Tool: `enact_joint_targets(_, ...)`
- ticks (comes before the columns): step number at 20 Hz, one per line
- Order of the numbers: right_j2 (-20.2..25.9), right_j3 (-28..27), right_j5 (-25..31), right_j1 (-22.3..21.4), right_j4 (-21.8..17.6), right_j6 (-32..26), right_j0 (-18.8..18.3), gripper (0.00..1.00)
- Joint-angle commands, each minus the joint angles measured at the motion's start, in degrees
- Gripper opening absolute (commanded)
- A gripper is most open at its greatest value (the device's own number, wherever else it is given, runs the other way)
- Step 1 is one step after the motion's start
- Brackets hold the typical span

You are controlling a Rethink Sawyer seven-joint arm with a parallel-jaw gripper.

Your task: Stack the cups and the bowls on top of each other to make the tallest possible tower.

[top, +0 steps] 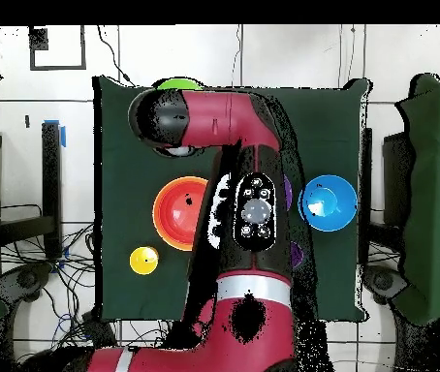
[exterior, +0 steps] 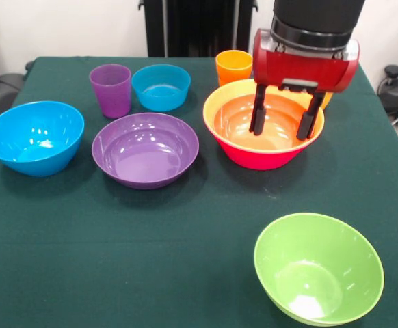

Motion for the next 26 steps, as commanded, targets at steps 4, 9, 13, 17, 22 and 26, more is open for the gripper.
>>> enact_joint_targets(4, 5.8, -6.7, 7.1, 5.7, -2.1, -4.8, -1.0, 1.0)
enact_joint_targets(9, 5.9, -8.6, 8.3, 7.0, -1.9, -5.1, -1.1, 1.0)
enact_joint_targets(13, 6.2, -10.9, 8.7, 8.8, -2.0, -5.6, -1.2, 1.0)
enact_joint_targets(17, 6.0, -10.4, 7.5, 8.9, -1.9, -5.5, -1.3, 1.0)
enact_joint_targets(22, 6.0, -9.9, 7.5, 8.5, -1.7, -5.7, -1.6, 1.0)
enact_joint_targets(26, 6.9, -11.9, 8.8, 9.7, -1.6, -7.6, -2.4, 1.0)
